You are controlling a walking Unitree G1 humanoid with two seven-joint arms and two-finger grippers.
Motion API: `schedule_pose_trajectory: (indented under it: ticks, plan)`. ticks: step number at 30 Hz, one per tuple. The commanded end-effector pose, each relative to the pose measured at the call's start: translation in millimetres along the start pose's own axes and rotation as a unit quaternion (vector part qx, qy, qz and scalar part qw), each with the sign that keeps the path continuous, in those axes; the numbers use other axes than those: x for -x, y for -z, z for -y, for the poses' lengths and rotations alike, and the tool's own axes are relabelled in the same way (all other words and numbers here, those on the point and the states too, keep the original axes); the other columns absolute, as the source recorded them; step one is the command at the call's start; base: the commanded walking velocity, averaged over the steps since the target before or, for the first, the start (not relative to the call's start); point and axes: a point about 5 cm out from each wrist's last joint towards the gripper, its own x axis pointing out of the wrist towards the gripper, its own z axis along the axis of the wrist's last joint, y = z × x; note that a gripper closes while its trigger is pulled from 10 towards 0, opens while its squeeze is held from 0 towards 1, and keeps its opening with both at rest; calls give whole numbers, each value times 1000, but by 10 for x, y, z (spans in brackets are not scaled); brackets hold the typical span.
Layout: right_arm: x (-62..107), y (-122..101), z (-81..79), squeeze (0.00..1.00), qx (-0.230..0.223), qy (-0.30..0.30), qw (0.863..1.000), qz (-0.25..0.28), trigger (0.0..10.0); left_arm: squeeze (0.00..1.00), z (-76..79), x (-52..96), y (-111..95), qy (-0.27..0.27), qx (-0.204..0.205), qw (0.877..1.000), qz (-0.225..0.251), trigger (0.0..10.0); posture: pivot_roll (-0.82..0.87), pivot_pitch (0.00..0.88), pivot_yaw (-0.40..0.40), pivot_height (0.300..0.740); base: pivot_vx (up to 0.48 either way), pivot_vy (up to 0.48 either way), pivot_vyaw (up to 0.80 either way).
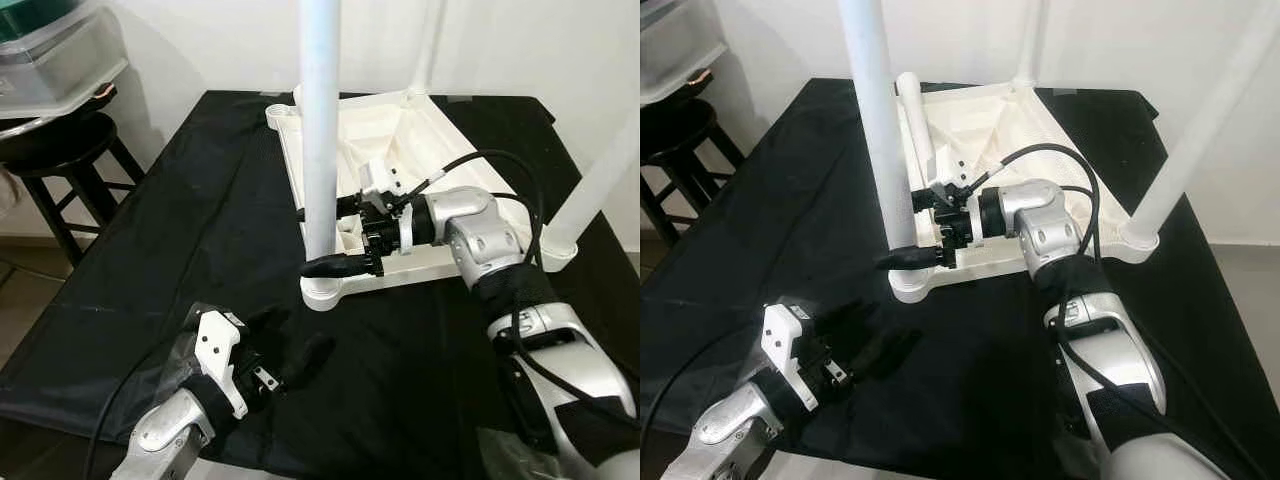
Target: Building children table
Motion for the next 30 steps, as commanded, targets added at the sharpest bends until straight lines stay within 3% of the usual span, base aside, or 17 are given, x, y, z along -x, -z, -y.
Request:
schedule_pose_trajectory:
  ticks: [1, 6, 7, 9, 10, 19, 23, 24, 25, 26, 28, 29, 30]
  plan:
    - [-52, -26, -9, 0, 8, -21, 1000, 0, 10000, 0, 6, 27, 23, -5, -1, 1000, -5, 10000, 83, 155, 21, 740, 0, 0, 0]
    - [-32, -6, 3, 0, 10, -24, 1000, -4, 10000, 0, 4, 29, 25, -5, -2, 1000, -6, 10000, 85, 152, 23, 740, 0, 0, 0]
    - [-9, 48, -4, 0, 7, -27, 999, -18, 3294, 0, 8, 32, 30, -4, -2, 1000, -7, 10000, 87, 149, 23, 740, 0, 0, 0]
    - [-1, 73, -9, 0, 5, -28, 999, -22, 3294, 0, 11, 34, 33, -4, -2, 1000, -8, 10000, 87, 149, 23, 740, 0, 0, 0]
    - [9, 82, -15, 0, 4, -29, 999, -22, 0, 0, 14, 34, 36, -4, -2, 1000, -8, 10000, 86, 146, 23, 740, 0, 0, 0]
    - [75, 281, -72, 0, -11, 14, 1000, -24, 0, 0, 30, 42, 49, -2, 2, 1000, -8, 10000, 79, 141, 23, 740, 0, 0, 0]
    - [57, 606, -228, 0, -42, 118, 989, -72, 0, 0, 41, 49, 48, -3, 2, 1000, -7, 10000, 77, 149, 1, 740, 0, 0, 0]
    - [20, 733, -320, 0, -82, 173, 978, -80, 0, 0, 44, 54, 46, -3, 1, 1000, -7, 10000, 81, 155, -19, 740, 0, 0, 0]
    - [20, 733, -320, 0, -82, 173, 978, -80, 0, 0, 44, 54, 46, -3, 1, 1000, -7, 10000, 81, 155, -19, 740, 0, 0, 0]
    - [-16, 879, -425, 0, -135, 252, 954, -93, 0, 0, 46, 57, 45, -4, 1, 1000, -7, 10000, 81, 155, -19, 740, 0, 0, 0]
    - [-62, 1145, -764, 0, -208, 418, 873, -138, 0, 0, 22, 64, 28, -9, 0, 1000, -4, 10000, 75, 164, -15, 740, 0, 0, 0]
    - [-47, 1191, -849, 0, -220, 455, 850, -150, 0, 0, 15, 66, 23, -10, 0, 1000, -3, 10000, 75, 164, -15, 740, 0, 0, 0]
    - [-47, 1191, -849, 0, -220, 455, 850, -150, 0, 0, 15, 66, 23, -10, 0, 1000, -3, 10000, 75, 164, -15, 740, 0, 0, 0]
